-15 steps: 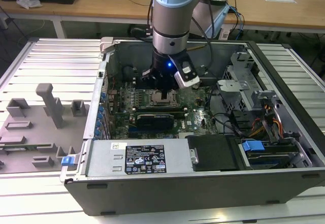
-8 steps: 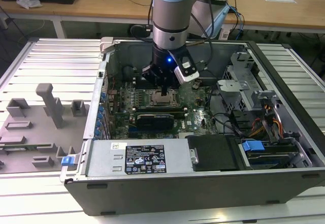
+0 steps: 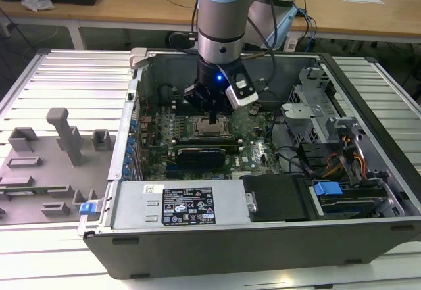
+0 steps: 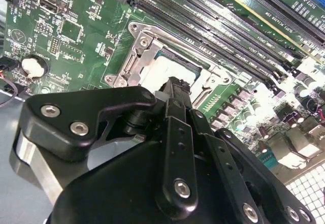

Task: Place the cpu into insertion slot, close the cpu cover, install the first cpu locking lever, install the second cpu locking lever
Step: 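Install the second cpu locking lever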

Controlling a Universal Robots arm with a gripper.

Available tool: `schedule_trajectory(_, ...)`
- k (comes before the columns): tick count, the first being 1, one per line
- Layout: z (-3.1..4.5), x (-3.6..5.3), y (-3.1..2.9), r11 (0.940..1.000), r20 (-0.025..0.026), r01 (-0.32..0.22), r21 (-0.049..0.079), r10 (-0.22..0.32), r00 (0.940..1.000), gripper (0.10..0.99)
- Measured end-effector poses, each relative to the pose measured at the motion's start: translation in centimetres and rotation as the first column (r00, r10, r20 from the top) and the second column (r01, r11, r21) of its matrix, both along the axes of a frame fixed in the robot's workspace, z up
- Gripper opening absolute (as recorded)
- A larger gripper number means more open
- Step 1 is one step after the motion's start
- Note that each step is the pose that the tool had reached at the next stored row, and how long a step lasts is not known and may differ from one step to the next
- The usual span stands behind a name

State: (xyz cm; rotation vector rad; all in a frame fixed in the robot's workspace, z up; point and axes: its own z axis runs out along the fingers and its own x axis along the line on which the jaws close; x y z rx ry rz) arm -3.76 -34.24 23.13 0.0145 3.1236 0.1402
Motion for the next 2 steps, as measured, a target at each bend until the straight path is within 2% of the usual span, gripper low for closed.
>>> schedule_trajectory(2, 0.01, 0.0, 0.0, 1.0, 0.0, 0.0, 0.0, 0.0, 1.0, 0.106)
